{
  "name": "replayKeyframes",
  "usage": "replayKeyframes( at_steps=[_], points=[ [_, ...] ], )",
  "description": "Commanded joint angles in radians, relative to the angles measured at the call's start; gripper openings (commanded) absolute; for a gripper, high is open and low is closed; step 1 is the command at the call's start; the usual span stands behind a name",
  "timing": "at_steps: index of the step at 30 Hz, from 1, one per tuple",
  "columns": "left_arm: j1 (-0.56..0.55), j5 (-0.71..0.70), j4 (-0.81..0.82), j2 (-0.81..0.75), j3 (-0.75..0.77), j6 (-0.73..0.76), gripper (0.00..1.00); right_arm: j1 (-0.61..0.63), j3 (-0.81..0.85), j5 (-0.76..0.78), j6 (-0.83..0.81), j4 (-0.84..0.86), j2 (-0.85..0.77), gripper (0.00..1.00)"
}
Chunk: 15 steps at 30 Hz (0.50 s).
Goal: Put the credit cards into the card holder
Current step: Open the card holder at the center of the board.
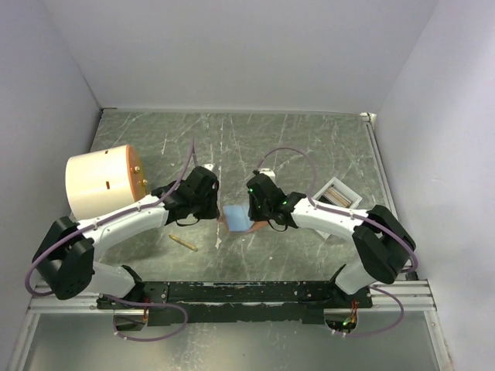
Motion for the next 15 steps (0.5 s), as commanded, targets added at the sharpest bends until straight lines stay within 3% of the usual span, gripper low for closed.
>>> replayKeyframes(
  at_steps=[1,3,11,15],
  points=[
    [0.035,-0.006,-0.036,0.046,0.031,0.0,0.08,-0.002,-0.054,0.089,-0.001,0.012,-0.019,0.09],
    [0.054,-0.001,-0.054,0.063,0.035,0.001,0.11,-0.001,-0.089,0.078,0.009,0.029,-0.031,0.0],
    [0.096,-0.011,-0.144,0.04,0.073,-0.004,0.33,-0.001,-0.203,0.092,0.083,0.056,-0.06,0.0],
    [0.095,0.125,-0.08,0.001,0.076,0.008,0.37,-0.001,-0.235,0.064,0.103,0.091,-0.083,0.0]
  ],
)
